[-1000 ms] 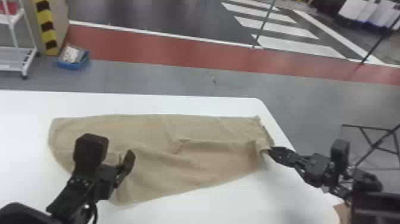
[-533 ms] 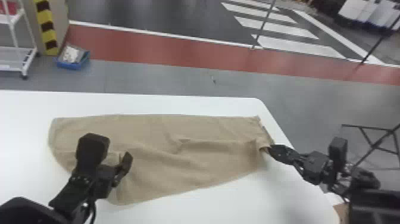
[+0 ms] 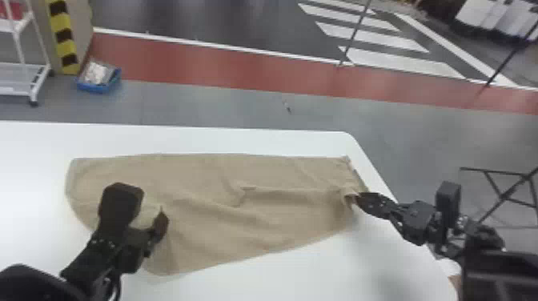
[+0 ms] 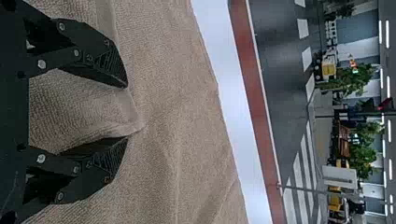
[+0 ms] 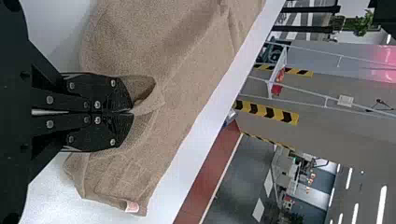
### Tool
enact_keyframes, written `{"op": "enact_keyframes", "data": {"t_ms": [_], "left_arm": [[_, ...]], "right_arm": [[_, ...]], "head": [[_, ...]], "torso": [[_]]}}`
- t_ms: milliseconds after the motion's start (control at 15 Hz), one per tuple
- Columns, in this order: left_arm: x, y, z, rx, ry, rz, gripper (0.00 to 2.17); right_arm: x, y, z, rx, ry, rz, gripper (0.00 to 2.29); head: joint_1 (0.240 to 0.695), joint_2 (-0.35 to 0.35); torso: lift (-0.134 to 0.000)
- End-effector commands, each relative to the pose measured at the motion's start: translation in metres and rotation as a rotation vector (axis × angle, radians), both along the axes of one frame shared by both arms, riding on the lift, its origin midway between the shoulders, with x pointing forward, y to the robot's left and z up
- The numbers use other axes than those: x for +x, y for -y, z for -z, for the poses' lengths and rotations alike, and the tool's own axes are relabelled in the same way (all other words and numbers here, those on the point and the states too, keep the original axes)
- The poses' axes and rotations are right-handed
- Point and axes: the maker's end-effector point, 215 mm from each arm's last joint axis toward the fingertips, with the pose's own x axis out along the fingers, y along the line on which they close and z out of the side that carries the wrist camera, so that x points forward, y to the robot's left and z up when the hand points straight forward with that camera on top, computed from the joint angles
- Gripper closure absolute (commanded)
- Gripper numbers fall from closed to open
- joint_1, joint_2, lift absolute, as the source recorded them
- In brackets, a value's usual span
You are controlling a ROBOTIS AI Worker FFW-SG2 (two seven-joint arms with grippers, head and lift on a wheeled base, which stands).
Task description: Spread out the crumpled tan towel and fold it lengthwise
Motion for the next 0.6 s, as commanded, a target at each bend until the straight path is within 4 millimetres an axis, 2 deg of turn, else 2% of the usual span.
{"op": "enact_keyframes", "data": {"t_ms": [0, 67, 133, 533], "left_arm": [[0.0016, 0.0007, -0.0054, -0.007, 0.010, 0.000, 0.61], [0.0023, 0.0007, -0.0061, -0.007, 0.011, 0.000, 0.61], [0.0031, 0.0004, -0.0069, -0.006, 0.013, 0.000, 0.72], [0.0017, -0.0024, -0.0035, 0.002, 0.007, 0.001, 0.73]], "right_arm": [[-0.0002, 0.0008, 0.0010, 0.002, -0.002, 0.002, 1.68], [-0.0004, 0.0021, 0.0004, 0.002, 0.000, 0.005, 1.68], [-0.0006, 0.0041, -0.0006, 0.000, 0.001, 0.008, 1.68], [-0.0004, 0.0039, -0.0015, 0.002, 0.007, 0.008, 1.68]], "head": [[0.695, -0.350], [0.695, -0.350], [0.695, -0.350], [0.695, -0.350]], "torso": [[-0.124], [-0.124], [-0.124], [-0.124]]}}
